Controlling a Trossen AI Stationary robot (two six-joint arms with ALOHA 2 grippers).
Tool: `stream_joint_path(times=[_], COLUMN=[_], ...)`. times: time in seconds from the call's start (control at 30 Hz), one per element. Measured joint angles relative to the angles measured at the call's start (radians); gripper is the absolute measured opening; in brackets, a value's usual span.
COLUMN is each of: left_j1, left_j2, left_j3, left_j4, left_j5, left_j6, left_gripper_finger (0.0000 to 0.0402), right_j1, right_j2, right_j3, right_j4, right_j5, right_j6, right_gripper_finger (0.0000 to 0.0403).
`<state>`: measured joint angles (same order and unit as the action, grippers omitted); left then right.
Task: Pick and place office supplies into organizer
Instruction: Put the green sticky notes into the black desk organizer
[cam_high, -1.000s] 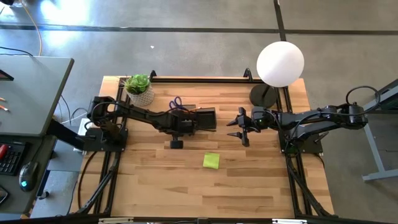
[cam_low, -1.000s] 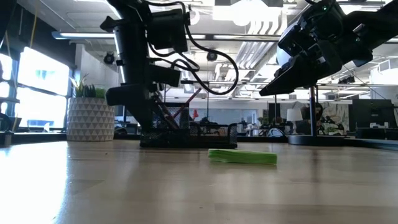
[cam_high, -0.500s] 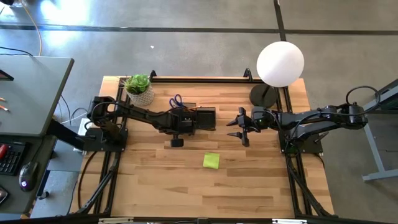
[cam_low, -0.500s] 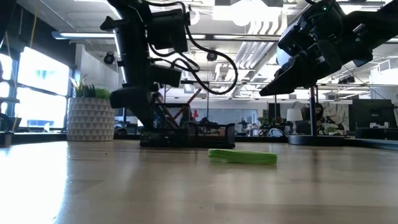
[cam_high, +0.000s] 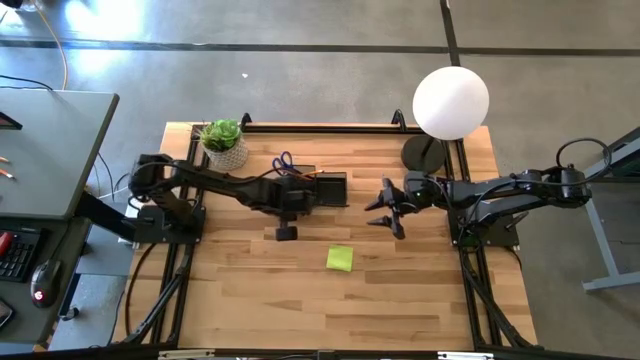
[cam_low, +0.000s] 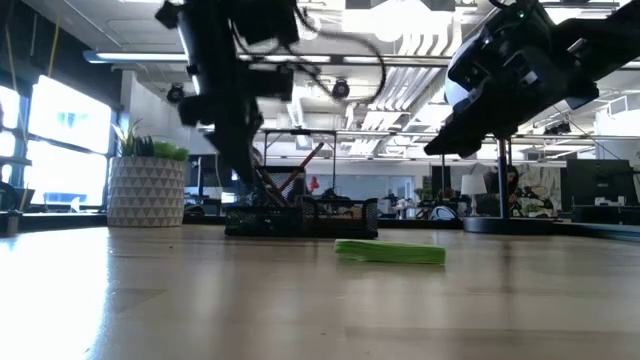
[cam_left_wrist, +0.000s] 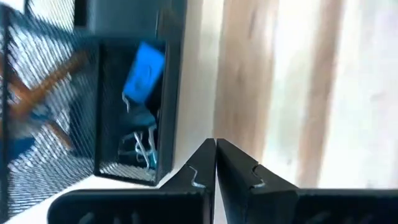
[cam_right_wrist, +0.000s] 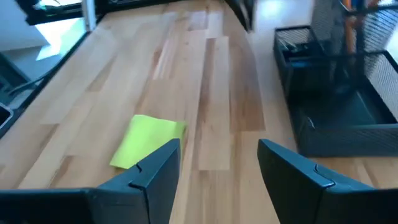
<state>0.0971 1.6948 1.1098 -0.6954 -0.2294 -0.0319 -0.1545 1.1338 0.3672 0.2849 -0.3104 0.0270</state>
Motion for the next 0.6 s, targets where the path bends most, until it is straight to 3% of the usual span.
stream_joint_path(times=[0.27, 0.47, 0.6], left_j1=[-0.094, -0.193, -0.265], left_j2=[-0.084, -0.124, -0.124], left_j3=[0.072, 0.075, 0.039], left_j4=[0.052, 0.124, 0.277], left_j5=[-0.071, -0.134, -0.136], left_j6=[-0.026, -0.058, -0.071], left_gripper_finger=[0.0005, 0.0005, 0.0005], right_j1=[0.079, 0.145, 0.166], right_j2=[0.020, 0.147, 0.243], right_j3=[0.000, 0.001, 0.001], right_j4=[0.055, 0.178, 0.210], right_j5=[0.035, 0.078, 0.079], right_j6=[0.029, 0.081, 0.139], right_gripper_finger=[0.0206, 0.0192, 0.0181])
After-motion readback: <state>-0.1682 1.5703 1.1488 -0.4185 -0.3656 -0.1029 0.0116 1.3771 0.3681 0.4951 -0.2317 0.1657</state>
